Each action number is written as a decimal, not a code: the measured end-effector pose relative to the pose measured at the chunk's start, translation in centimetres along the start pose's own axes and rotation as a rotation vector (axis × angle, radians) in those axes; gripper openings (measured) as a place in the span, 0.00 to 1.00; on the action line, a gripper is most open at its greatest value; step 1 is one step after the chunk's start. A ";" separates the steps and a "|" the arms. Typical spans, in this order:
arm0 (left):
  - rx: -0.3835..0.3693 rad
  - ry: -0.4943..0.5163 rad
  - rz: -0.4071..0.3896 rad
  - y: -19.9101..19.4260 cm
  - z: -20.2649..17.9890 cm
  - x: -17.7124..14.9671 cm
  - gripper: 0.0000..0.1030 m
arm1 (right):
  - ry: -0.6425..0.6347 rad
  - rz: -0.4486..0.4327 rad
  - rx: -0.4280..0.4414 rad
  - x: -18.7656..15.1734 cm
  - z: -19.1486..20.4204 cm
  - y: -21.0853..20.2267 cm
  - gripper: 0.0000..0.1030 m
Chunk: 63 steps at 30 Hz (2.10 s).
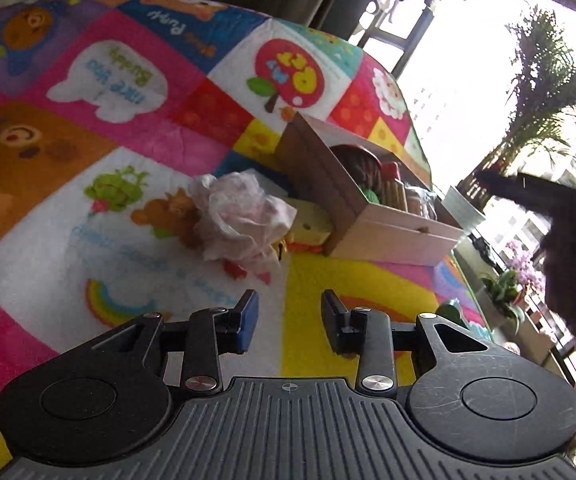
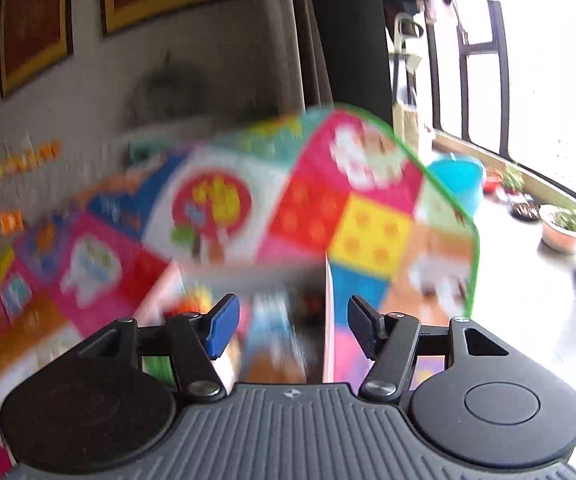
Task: Organize objects
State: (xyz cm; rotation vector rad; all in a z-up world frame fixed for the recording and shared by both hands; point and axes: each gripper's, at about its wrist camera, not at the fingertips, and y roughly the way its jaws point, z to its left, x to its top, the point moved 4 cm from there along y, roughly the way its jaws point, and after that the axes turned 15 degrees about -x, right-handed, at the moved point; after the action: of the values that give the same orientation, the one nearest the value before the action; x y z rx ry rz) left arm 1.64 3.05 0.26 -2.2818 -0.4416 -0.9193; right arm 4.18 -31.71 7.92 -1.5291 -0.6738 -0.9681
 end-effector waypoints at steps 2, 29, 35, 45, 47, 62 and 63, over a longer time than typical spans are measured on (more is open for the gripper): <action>-0.014 0.011 0.013 0.8 -0.4 0.0 0.37 | 0.001 0.058 0.017 -3.1 -0.4 -0.8 0.59; 0.208 0.480 0.146 5.6 -1.3 10.4 0.41 | -0.055 -0.001 0.245 -12.5 8.1 -5.7 0.74; 0.176 0.337 0.350 11.4 2.3 10.9 0.40 | -0.036 -0.008 0.257 -12.7 7.6 -5.4 0.81; 0.176 0.469 0.449 13.5 1.3 10.1 0.48 | -0.029 0.011 0.263 -12.8 7.4 -5.1 0.89; 0.198 0.515 0.458 13.6 1.1 9.9 0.47 | -0.030 0.006 0.262 -12.8 7.4 -5.1 0.92; 0.261 0.329 0.334 16.0 5.0 12.0 0.48 | -0.043 0.008 0.257 -12.9 7.6 -5.1 0.97; 0.263 0.334 0.332 16.1 5.0 12.0 0.48 | -0.042 0.009 0.257 -12.9 7.5 -5.0 0.97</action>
State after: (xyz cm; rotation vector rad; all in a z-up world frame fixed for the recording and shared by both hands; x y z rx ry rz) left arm 20.75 -4.77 -0.92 -1.8460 -0.0306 -0.9805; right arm -4.85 -22.17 -0.74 -1.3275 -0.7888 -0.8110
